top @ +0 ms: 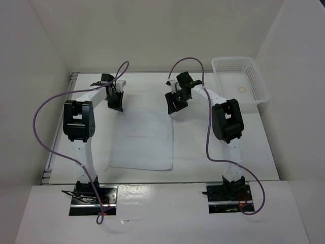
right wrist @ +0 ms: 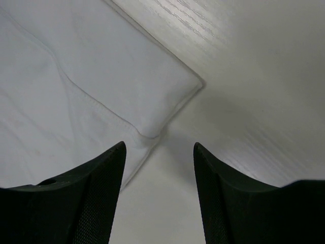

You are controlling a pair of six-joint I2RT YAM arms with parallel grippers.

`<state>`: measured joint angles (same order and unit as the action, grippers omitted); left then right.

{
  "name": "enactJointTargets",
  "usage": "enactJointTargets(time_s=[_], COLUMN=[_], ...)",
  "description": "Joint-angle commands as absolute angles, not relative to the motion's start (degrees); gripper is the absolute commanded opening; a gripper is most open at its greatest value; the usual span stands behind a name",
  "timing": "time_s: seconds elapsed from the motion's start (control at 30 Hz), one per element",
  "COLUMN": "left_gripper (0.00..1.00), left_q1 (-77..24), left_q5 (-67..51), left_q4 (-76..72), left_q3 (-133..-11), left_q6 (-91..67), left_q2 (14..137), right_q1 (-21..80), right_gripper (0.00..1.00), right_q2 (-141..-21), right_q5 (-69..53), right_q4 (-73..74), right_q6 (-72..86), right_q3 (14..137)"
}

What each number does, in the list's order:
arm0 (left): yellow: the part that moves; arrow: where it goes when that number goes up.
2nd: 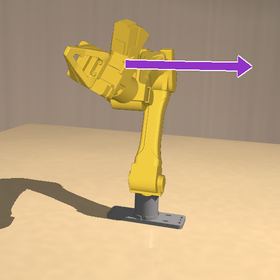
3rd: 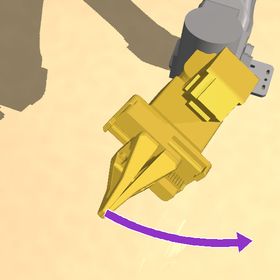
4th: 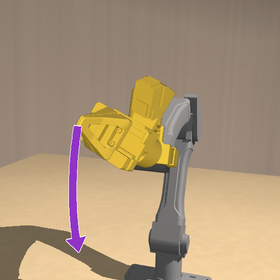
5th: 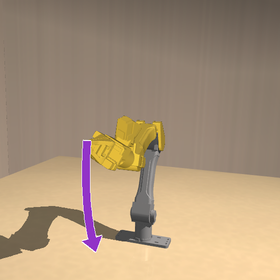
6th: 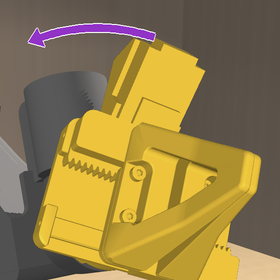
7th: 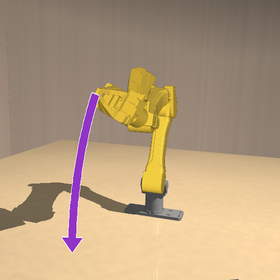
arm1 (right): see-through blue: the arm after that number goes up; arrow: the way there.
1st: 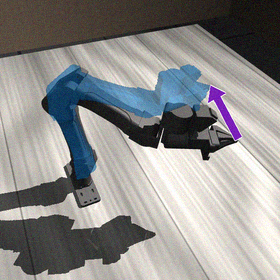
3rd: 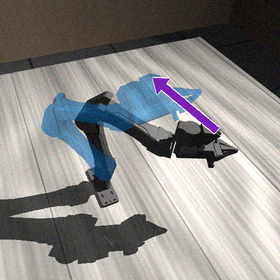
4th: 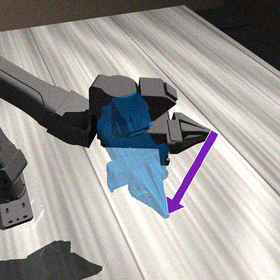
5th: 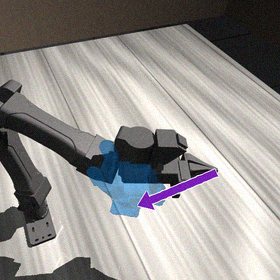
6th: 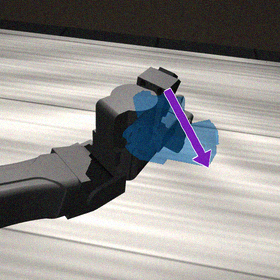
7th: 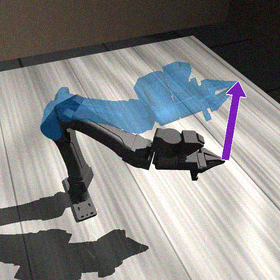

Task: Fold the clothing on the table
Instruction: Fold the skirt

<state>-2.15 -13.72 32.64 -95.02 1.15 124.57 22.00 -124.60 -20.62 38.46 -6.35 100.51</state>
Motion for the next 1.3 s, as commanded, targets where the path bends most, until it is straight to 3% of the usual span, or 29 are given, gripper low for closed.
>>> enactJointTargets(time_s=[0.0,0.7,1.0,1.27], left_gripper=[0.0,0.0,0.0,0.0], left_q1=[-2.46,-2.46,-2.46,-2.46], left_q5=[-13.01,-13.01,-13.01,-13.01], left_q4=[32.26,32.26,31.73,31.73], left_q3=[-92.2,-89.47,-88.95,-90.43], left_q6=[0.53,0.0,0.0,0.0], left_q2=[123.93,122.26,122.26,123.31], right_q1=[22.41,22.41,22.41,22.41], right_gripper=[0.6,0.51,0.34,0.11], right_q2=[-127.17,-134.56,-136.84,-137.9], right_q5=[-23.46,-22.94,-23.64,-21.54], right_q4=[38.14,36.56,37.08,37.62], right_q6=[-5.19,-3.6,-4.13,-5.18], right_q3=[105.2,109.25,110.57,112.85])
